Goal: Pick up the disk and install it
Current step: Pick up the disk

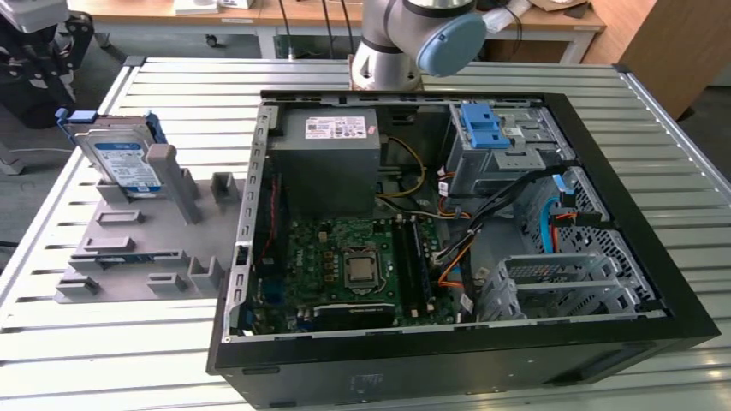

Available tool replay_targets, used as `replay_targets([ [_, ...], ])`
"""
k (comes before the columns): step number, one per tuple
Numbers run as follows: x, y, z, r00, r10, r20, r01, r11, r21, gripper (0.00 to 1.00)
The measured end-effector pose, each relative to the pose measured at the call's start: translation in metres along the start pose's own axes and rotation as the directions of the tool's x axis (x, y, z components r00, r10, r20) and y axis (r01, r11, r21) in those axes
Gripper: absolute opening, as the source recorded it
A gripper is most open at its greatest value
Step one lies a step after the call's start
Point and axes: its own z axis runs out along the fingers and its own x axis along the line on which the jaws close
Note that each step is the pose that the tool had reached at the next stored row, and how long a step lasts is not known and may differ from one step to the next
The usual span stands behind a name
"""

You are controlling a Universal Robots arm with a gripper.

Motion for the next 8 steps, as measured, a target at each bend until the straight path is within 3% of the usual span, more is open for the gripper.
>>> replay_targets([
  [8,0.0000,0.0000,0.0001,0.9968,-0.080,-0.0021,0.080,0.9968,0.0020,0.11],
])
